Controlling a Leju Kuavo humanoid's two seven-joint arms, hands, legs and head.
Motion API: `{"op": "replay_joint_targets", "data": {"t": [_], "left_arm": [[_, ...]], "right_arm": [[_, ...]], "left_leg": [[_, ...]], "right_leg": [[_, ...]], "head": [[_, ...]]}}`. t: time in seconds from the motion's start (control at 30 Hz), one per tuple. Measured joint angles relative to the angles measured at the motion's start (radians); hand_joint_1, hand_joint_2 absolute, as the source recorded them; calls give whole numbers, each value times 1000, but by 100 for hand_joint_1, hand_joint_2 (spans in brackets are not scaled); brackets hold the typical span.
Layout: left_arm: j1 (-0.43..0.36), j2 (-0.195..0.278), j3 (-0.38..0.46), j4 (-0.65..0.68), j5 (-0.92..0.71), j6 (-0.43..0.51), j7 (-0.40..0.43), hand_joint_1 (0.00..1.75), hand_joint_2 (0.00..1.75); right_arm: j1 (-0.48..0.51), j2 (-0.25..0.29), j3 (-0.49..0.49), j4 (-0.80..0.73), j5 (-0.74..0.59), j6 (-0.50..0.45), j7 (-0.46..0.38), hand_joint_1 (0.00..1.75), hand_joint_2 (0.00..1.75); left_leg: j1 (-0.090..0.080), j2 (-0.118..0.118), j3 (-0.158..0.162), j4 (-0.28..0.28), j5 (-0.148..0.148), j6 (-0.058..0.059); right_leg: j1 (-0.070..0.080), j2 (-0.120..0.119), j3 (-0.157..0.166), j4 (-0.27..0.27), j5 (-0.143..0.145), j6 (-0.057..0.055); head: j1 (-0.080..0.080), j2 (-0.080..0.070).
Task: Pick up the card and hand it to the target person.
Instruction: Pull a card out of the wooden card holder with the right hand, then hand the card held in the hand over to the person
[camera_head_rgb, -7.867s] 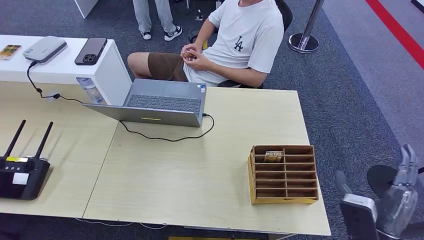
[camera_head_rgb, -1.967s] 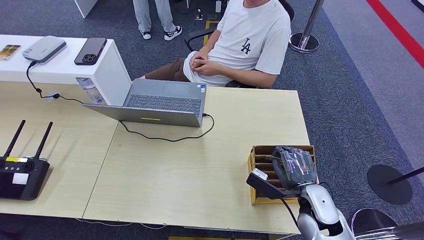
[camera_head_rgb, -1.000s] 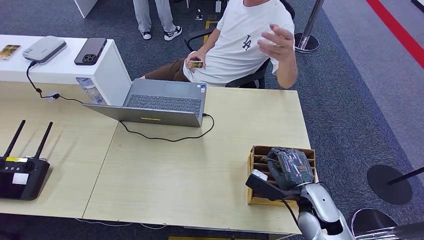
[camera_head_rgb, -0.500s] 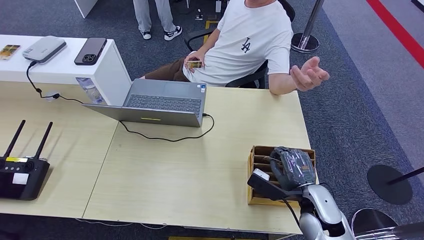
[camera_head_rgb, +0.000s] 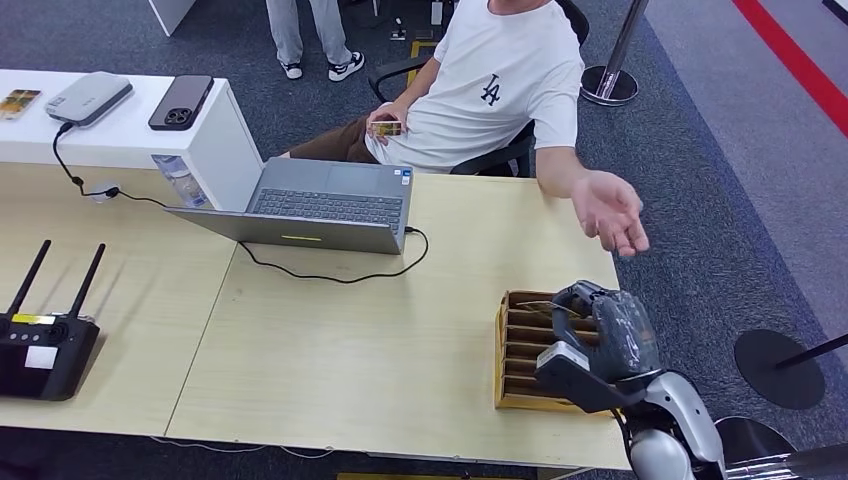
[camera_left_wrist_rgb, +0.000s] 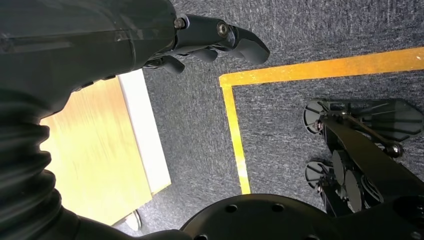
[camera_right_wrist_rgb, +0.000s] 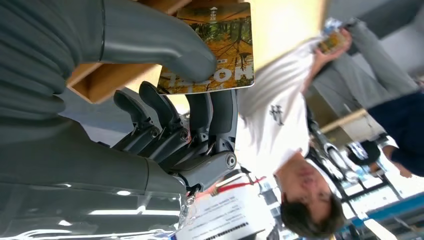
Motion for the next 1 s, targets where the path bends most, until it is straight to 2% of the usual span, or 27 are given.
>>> {"op": "replay_joint_targets", "data": {"t": [0.23, 0.43, 0.7, 1.0], "left_arm": [[0, 0, 0, 0, 2, 1, -1, 0, 175], [0, 0, 0, 0, 2, 2, -1, 0, 175], [-1, 0, 0, 0, 2, 6, -1, 0, 175], [-2, -1, 0, 0, 2, 6, 0, 0, 175]], "right_arm": [[-1, 18, -63, -69, -203, 29, -123, 154, 175], [-11, 48, -97, -88, -269, 32, -172, 154, 175], [-55, 102, -107, -85, -226, -94, -230, 154, 175], [-65, 132, -103, -58, -176, -234, -265, 154, 175]], "left_leg": [[0, 0, 0, 0, 0, 0], [0, 0, 0, 0, 0, 0], [0, 0, 0, 0, 0, 0], [0, 0, 0, 0, 0, 0]], "right_leg": [[0, 0, 0, 0, 0, 0], [0, 0, 0, 0, 0, 0], [0, 0, 0, 0, 0, 0], [0, 0, 0, 0, 0, 0]], "head": [[0, 0], [0, 0], [0, 0], [0, 0]]}}
